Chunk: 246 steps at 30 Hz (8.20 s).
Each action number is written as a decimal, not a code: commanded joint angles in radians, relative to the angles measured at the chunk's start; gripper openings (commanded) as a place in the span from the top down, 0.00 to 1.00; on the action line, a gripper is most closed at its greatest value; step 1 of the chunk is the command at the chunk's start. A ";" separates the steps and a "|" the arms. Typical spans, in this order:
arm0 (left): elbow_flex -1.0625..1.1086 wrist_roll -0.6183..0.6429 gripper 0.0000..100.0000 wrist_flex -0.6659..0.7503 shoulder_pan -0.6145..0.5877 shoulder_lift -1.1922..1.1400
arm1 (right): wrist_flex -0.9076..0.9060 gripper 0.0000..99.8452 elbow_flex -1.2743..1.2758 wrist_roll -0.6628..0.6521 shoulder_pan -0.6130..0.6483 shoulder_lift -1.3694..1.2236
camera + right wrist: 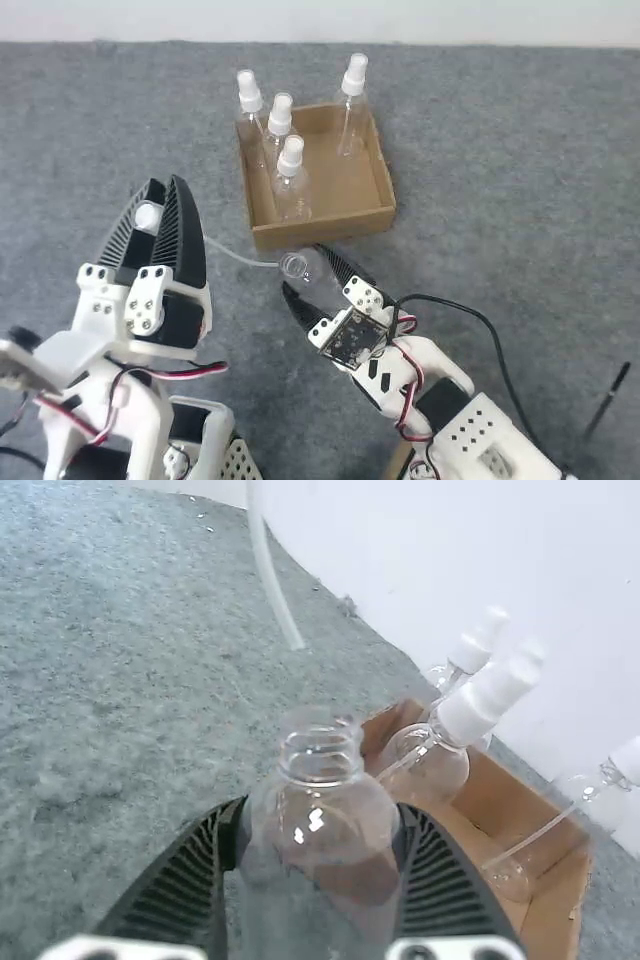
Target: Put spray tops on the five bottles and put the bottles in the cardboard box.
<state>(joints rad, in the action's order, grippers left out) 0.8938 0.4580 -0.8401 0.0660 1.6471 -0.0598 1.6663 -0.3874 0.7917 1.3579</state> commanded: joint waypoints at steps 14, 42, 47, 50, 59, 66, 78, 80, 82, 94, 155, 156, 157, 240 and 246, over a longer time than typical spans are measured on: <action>0.102 0.003 0.99 0.064 0.077 0.008 | 0.022 0.96 -0.002 -0.015 0.058 0.027; 0.116 -0.046 0.99 0.060 0.077 0.094 | 0.024 0.96 0.018 -0.011 0.054 0.027; 0.110 -0.063 0.99 0.058 0.057 0.095 | 0.024 0.96 0.020 -0.011 0.053 0.027; 0.110 -0.071 0.99 0.058 0.026 0.095 | 0.022 0.96 0.020 -0.011 0.053 0.027; 0.119 -0.071 0.99 0.058 0.025 0.095 | 0.022 0.96 0.020 -0.011 0.053 0.027; 0.160 -0.075 0.99 0.044 0.089 0.094 | 0.022 0.96 0.020 -0.011 0.054 0.027; 0.084 -0.075 0.99 0.044 0.049 0.095 | 0.022 0.96 0.025 -0.011 0.054 0.021; 0.074 -0.075 0.99 0.044 0.040 0.095 | 0.022 0.96 0.025 -0.011 0.054 0.019; 0.073 -0.075 0.99 0.044 0.040 0.095 | 0.022 0.96 0.025 -0.011 0.053 0.018; 0.004 -0.075 0.99 -0.011 0.040 0.095 | 0.021 0.96 0.025 -0.009 0.008 0.016; 0.177 -0.078 0.99 0.066 0.123 0.094 | 0.012 0.96 0.021 -0.009 0.074 0.027; 0.182 -0.077 0.99 0.066 0.124 0.094 | 0.013 0.96 0.018 -0.008 0.074 0.027; 0.183 -0.077 0.99 0.066 0.124 0.094 | 0.016 0.96 0.018 -0.008 0.074 0.027; 0.317 -0.160 0.91 -0.048 0.130 0.094 | 0.090 0.96 -0.011 0.155 0.010 0.028; 0.334 -0.224 0.91 -0.052 0.212 0.094 | 0.088 0.96 -0.005 0.155 0.008 0.028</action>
<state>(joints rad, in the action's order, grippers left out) 1.2390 0.2601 -0.9244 0.2486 1.7361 0.0015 1.6694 -0.2463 0.8193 1.3579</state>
